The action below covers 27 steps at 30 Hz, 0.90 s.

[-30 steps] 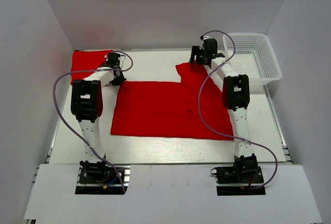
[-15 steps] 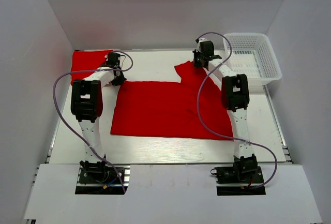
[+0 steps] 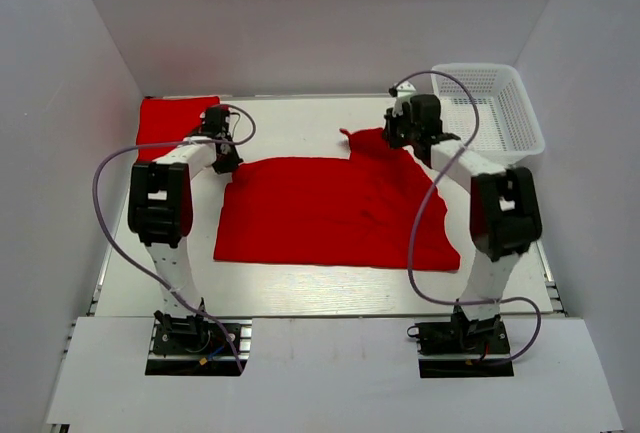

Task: Fold and stack the t-shirts
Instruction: Grap the side of the flattened tshirt furthest away from the robot with both arms, then fold the other side of the tshirt into a rectangle

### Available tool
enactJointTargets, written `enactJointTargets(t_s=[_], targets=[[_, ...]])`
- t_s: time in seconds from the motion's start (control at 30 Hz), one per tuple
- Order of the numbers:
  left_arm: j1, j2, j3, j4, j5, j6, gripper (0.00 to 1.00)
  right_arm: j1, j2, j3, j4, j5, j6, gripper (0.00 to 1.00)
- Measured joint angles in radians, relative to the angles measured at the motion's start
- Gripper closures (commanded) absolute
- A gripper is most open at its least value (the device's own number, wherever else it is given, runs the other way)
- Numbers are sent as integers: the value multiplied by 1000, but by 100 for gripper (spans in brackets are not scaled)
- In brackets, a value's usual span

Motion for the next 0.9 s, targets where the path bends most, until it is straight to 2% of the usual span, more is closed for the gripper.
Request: enactJointTargets(t_s=[0.2,0.4,0.67,0.9], targets=[[0,-127,-96,18,4,-1,100,0,-274,-280,66,-4,-2,100],[0,-251,-205,43,7,-8,100,0,-529,-478,62,20,10,100],[0,-345,-288,62,7,-16,100,0,-849,-612,-8,89,66,100],[0,-372,-328,60,3,-25,100,0,-1017,-665,-159,118,114,100]])
